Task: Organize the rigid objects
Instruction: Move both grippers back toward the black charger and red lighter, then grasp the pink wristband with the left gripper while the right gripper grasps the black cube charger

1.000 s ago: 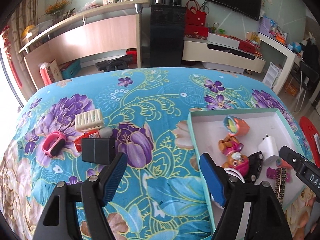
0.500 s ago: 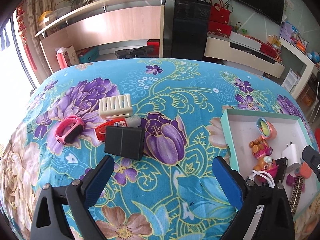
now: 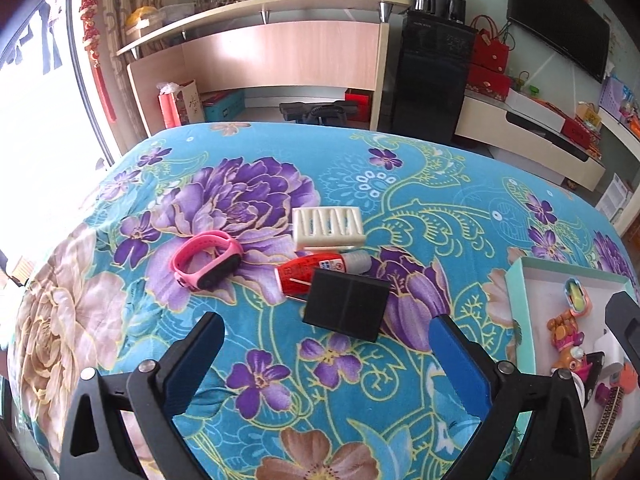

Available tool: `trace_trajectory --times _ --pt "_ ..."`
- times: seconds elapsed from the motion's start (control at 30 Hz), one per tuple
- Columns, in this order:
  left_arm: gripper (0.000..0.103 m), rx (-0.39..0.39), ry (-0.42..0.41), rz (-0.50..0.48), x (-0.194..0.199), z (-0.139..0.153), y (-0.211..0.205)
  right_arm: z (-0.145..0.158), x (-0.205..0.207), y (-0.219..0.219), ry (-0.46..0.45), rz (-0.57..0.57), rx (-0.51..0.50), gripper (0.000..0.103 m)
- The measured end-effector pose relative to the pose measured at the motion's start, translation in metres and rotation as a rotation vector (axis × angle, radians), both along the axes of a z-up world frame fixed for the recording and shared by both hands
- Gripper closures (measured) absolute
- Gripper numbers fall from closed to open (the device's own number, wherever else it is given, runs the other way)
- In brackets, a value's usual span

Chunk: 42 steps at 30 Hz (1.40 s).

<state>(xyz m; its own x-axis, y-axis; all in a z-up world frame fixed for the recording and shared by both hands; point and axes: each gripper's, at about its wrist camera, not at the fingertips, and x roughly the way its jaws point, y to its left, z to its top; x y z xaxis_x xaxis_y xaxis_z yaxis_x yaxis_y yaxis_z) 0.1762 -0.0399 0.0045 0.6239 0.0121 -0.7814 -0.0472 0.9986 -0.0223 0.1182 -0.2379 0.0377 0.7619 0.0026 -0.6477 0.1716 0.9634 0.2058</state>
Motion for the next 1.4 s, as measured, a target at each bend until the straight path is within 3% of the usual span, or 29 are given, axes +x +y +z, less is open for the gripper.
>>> trace_trajectory --times 0.47,0.9,1.4 --pt "0.0 -0.009 0.024 0.141 0.02 0.003 0.05 -0.017 0.034 0.039 -0.005 0.1 0.065 0.018" --pt "0.0 -0.024 0.093 0.253 0.049 -0.016 0.1 -0.037 0.061 0.072 0.02 0.154 0.087 0.018" --pt "0.0 -0.094 0.15 0.259 0.072 -0.047 0.118 -0.059 0.076 0.087 0.085 0.172 0.081 0.023"
